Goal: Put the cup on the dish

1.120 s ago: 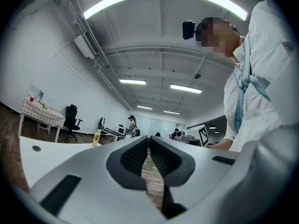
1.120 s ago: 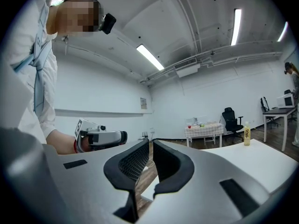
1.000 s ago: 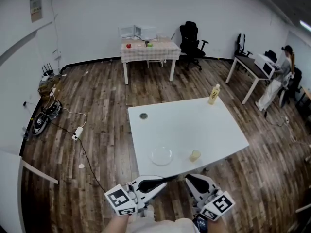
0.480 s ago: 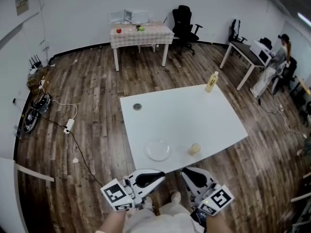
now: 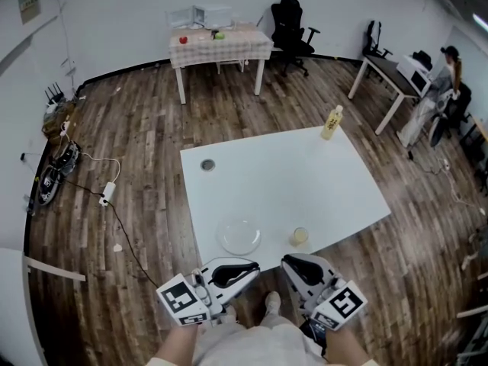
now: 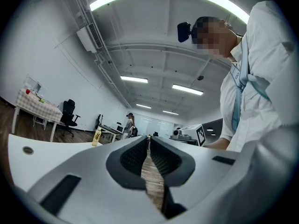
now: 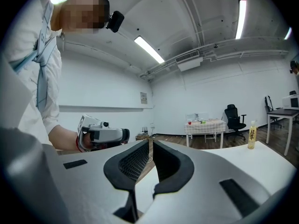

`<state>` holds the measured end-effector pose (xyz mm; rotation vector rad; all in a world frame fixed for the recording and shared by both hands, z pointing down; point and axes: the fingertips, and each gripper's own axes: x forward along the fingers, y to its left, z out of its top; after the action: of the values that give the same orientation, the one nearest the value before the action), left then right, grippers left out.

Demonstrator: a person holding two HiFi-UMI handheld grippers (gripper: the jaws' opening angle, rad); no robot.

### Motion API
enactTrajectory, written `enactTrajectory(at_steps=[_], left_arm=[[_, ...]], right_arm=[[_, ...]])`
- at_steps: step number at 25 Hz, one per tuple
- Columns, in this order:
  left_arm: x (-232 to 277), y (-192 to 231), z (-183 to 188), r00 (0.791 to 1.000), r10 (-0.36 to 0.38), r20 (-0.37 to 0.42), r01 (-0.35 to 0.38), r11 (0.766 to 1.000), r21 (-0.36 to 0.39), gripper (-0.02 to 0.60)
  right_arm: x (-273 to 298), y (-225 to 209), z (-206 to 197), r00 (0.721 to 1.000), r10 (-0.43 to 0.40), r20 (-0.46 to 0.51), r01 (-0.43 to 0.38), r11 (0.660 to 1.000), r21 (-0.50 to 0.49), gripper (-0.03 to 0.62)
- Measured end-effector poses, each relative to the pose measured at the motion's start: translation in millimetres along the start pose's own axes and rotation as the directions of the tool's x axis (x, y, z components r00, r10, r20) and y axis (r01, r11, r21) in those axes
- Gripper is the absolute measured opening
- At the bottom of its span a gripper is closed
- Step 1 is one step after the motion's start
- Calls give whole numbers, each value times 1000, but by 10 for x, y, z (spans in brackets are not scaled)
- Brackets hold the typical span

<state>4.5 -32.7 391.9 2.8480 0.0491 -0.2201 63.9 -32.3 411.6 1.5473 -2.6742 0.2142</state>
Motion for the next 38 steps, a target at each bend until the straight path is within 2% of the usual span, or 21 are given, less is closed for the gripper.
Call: enactTrajectory(at_steps=[11, 29, 38], left_arm=[[268, 150, 206, 999, 48, 15, -49, 998, 47, 12], [247, 289, 148, 986, 165, 13, -166, 985, 41, 18], [304, 322, 55, 984, 180, -17, -180, 983, 30, 28]], right_arm=[[-29, -454, 215, 999, 38, 32, -37, 999, -30, 35], [-112, -996, -67, 1000, 19, -3, -19, 1000, -10, 41], [-113, -1213, -340, 998, 15, -63, -15, 1000, 9, 129]])
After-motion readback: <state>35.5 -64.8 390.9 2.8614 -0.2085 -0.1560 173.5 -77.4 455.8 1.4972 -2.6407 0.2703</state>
